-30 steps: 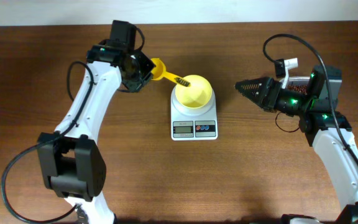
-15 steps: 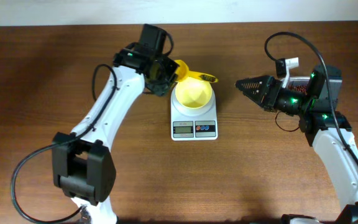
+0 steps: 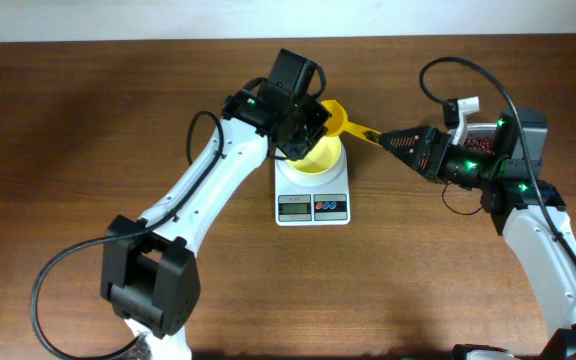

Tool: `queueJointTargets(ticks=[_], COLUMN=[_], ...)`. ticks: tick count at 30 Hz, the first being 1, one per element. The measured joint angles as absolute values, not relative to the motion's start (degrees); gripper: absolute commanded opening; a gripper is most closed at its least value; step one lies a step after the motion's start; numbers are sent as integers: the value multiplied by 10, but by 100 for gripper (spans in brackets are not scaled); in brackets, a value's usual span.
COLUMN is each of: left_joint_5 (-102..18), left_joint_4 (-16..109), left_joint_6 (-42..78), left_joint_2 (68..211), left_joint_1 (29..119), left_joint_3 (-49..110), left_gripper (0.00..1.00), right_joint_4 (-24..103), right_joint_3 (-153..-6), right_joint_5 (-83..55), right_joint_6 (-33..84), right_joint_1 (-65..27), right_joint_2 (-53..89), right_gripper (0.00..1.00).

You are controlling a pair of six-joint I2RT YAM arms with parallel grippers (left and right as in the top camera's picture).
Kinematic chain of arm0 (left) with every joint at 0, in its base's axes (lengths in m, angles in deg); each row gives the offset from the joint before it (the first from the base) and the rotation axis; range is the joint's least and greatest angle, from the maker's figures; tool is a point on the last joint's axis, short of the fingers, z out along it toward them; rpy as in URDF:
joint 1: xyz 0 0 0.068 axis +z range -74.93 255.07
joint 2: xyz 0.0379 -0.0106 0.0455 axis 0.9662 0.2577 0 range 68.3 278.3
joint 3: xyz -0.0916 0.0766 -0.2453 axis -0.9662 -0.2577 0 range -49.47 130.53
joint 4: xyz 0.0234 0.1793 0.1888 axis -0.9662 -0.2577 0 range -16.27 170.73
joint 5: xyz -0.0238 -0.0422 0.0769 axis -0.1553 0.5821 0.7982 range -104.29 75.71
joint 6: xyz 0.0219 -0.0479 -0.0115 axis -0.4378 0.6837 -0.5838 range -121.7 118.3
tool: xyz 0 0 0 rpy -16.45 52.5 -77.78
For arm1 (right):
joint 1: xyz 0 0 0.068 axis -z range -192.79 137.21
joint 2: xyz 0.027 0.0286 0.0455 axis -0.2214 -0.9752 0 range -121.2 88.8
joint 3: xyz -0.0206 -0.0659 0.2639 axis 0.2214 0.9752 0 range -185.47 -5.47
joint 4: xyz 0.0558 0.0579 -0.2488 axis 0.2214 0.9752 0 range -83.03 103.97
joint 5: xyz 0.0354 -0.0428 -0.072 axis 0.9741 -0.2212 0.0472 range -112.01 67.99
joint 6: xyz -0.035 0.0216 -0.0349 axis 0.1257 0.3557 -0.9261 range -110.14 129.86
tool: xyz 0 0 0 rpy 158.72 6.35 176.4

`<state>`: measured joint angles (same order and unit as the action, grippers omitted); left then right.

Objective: Scoop item into bowl and weigh 50g on scale
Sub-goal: 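Move the right gripper to the scoop cup and grasp its rim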

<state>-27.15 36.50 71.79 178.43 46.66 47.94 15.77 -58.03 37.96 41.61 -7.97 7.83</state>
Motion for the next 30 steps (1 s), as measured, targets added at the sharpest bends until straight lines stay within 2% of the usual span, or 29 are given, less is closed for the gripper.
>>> queueJointTargets(ticks=[3, 14, 18, 25, 30], left_joint_5=[-272, -272, -272, -272, -277], left_joint_4=[368, 369, 369, 369, 369], left_joint_6=[725, 762, 762, 764, 764], left_joint_2=[1784, 1784, 1784, 1784, 1784], left_joint_1=[455, 443, 432, 426, 426], left_joint_3=[479, 479, 479, 479, 479], left_gripper=[0, 2, 2, 0, 0], right_joint_4=[158, 158, 158, 157, 157], right_joint_3=[-580, -580, -580, -580, -580], right_joint_5=[371, 333, 333, 335, 332], right_joint_6=[397, 362, 357, 353, 354], right_joint_1=[-80, -80, -80, -102, -109], right_joint_2=[78, 78, 78, 78, 78], right_gripper=[99, 100, 89, 63, 48])
